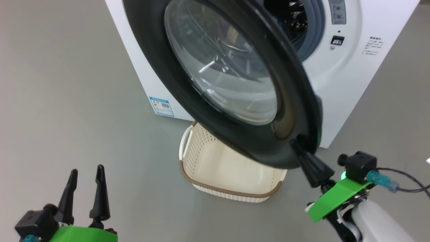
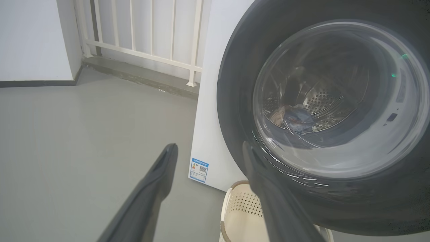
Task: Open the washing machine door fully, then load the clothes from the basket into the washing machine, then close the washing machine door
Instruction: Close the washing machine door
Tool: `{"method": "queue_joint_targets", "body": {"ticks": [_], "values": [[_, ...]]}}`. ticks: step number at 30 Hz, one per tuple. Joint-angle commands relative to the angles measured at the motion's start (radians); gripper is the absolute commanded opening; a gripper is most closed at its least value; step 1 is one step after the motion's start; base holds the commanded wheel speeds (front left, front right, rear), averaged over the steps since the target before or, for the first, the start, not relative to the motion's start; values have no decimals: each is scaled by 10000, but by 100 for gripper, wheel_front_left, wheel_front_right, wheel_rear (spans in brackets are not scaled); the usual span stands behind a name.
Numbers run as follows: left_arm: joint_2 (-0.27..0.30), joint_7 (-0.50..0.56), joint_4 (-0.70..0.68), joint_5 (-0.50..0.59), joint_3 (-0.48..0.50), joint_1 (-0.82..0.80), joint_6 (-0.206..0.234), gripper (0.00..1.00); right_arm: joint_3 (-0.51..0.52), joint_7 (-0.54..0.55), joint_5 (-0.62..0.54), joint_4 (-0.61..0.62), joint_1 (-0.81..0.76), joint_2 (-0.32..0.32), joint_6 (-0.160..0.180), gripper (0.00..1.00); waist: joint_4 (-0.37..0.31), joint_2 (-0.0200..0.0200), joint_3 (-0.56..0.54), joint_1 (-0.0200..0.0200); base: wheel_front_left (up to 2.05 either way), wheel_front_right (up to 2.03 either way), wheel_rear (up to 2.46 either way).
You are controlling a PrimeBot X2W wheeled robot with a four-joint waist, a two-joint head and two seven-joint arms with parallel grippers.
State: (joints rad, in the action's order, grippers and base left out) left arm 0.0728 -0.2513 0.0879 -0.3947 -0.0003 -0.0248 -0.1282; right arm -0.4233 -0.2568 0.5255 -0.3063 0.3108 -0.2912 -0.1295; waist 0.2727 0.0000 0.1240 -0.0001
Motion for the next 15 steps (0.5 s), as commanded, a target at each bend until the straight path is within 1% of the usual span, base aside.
{"method": "queue_joint_targets", "body": {"ticks": [1, 7, 11, 15], "values": [[230, -105, -318, -81, 296, -416, -24, 100, 180, -49, 67, 111, 362, -140, -12, 0, 44, 0, 238, 1, 0, 0, 0], [310, -105, -444, -124, 240, -649, -25, 100, 1100, -49, -118, -90, 880, -245, -12, 0, 85, 0, 903, 1, 0, 0, 0], [301, -105, -569, -163, 242, -909, -25, 100, 1742, -49, -249, -185, 1626, -480, -12, 0, 180, 0, 1595, 1, 0, 0, 0], [273, -105, -655, -209, 193, -1173, -25, 100, 2083, -49, -280, -321, 2394, -735, -12, 0, 295, 0, 2194, 1, 0, 0, 0]]}}
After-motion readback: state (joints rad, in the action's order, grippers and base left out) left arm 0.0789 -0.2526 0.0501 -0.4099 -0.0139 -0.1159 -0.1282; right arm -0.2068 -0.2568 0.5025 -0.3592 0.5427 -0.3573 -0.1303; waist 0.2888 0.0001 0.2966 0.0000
